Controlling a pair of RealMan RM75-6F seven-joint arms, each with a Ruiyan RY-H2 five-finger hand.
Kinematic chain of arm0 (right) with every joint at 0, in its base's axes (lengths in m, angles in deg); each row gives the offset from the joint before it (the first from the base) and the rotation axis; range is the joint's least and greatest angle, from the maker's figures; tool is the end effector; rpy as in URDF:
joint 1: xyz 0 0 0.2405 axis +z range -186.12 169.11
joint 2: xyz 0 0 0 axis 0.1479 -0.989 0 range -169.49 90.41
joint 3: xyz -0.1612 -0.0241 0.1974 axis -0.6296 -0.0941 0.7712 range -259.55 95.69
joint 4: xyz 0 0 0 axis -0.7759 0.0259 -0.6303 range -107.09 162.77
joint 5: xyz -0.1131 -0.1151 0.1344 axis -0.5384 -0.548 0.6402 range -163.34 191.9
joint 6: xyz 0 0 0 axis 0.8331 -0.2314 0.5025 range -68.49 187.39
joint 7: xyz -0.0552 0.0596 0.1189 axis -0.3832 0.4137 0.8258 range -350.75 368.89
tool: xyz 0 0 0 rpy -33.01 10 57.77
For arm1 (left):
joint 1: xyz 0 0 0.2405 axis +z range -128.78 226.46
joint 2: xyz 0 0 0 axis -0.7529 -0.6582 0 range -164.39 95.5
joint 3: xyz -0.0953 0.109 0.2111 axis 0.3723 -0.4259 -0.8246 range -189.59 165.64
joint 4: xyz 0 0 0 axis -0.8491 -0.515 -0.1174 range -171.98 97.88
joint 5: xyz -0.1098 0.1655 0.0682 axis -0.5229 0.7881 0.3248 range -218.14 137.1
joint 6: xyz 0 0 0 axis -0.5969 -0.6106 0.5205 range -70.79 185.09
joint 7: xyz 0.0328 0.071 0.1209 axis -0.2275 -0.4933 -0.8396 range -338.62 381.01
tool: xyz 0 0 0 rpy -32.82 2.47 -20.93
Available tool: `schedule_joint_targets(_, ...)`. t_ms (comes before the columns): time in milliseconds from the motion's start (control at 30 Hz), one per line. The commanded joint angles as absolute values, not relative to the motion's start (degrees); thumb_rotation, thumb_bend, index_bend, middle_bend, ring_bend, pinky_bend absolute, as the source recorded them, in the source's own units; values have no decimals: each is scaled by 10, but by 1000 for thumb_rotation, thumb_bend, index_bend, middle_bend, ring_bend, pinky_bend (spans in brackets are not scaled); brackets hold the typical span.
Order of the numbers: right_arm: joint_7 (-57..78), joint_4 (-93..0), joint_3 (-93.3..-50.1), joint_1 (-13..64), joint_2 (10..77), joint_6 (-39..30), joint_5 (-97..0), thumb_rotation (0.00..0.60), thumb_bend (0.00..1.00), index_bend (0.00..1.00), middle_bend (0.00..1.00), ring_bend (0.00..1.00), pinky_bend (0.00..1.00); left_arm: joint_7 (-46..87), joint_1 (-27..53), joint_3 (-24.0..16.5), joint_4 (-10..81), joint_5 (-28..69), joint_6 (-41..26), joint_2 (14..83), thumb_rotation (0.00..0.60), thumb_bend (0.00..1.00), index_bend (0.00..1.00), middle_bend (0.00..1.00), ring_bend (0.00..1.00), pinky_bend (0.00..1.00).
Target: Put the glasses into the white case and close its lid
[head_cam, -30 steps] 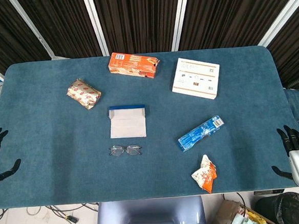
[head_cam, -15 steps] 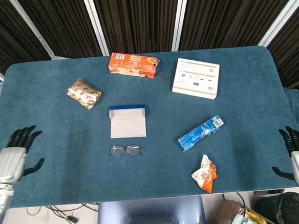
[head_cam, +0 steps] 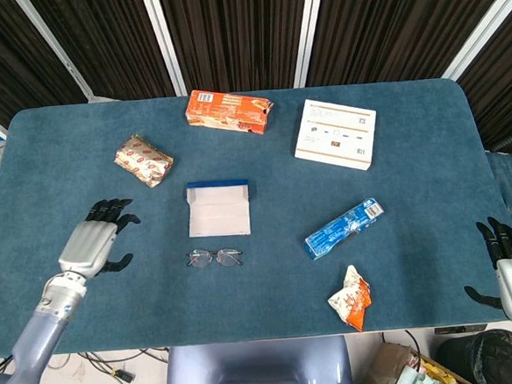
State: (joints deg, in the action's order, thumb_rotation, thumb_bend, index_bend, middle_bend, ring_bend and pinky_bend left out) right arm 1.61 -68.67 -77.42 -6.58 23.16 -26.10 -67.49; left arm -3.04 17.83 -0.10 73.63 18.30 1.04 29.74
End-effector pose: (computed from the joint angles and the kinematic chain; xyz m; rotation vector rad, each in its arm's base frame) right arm -0.3143 -0.1697 0.1690 1.3090 -0.8800 0.7926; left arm -0.1797 0.2953 0.0930 -1.7551 -1.0478 -0.8078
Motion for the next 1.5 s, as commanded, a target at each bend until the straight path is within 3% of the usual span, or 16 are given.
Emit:
schedule_joint_targets(33, 16, -687, -774, -66, 231, -262, -674, 600, 153, 46, 0, 78, 161, -97, 126, 11, 747, 99, 17, 341, 600, 273, 311, 84, 0, 0)
schedule_joint_targets(467, 29, -686, -771, -67, 230, -264, -674, 600, 157, 46, 7, 80, 161, -183, 12, 22, 654, -129, -35, 510, 600, 312, 338, 85, 0, 0)
schedule_joint_targets(633, 29, -686, -770, -66, 229, -261, -670, 600, 159, 46, 7, 80, 161, -194, -7, 18, 618, -136, -62, 558, 600, 366, 354, 92, 0, 0)
schedule_joint_targets(933, 31, -687, -770, -66, 228, -260, -668, 600, 162, 46, 7, 80, 161, -202, -25, 12, 566, -128, -85, 620, 600, 366, 406, 103, 0, 0)
schedule_joint_targets(1500, 33, -689, -768, -65, 225, -256, -662, 600, 169, 46, 7, 81, 161, -227, -27, -8, 546, -102, -114, 662, 600, 315, 466, 111, 0, 0)
